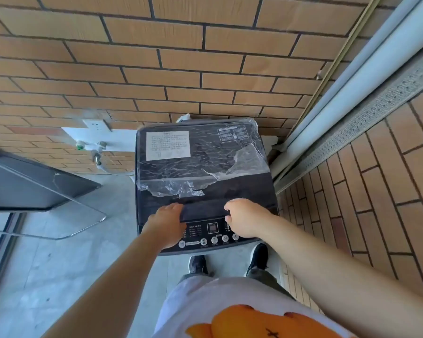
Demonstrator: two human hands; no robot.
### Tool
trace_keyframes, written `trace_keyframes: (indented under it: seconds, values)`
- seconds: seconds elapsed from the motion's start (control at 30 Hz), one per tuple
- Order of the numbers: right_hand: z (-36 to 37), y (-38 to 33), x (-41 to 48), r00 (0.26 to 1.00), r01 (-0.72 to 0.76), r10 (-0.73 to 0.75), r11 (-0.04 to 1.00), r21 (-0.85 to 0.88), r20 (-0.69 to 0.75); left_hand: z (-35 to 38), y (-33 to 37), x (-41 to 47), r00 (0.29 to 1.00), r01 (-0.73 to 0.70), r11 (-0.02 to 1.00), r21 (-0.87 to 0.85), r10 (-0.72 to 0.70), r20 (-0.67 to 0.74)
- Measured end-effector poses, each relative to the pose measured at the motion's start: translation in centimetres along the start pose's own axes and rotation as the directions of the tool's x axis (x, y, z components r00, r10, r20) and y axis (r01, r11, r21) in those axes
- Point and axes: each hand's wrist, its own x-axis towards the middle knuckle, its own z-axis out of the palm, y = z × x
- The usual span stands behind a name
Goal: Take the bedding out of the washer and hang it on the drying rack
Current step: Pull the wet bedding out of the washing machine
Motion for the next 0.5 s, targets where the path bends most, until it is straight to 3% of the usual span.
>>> trace_keyframes:
  seconds: [0.3,0.5]
  values:
    - [1.1,-0.6,1.1,0.997,-0.005,0.015,0.992,-0.128,0.072,1.3,-0.8,-0.2,1.000,-0.024,0.999,0.031,0.024,0.006]
    - [1.1,-1.4,0.9,0.999,0.033,-0.028,0.991,-0.128,0.037,0.4,-0.3,0.2,0.988,-0.030,0.994,0.108,0.046,-0.145]
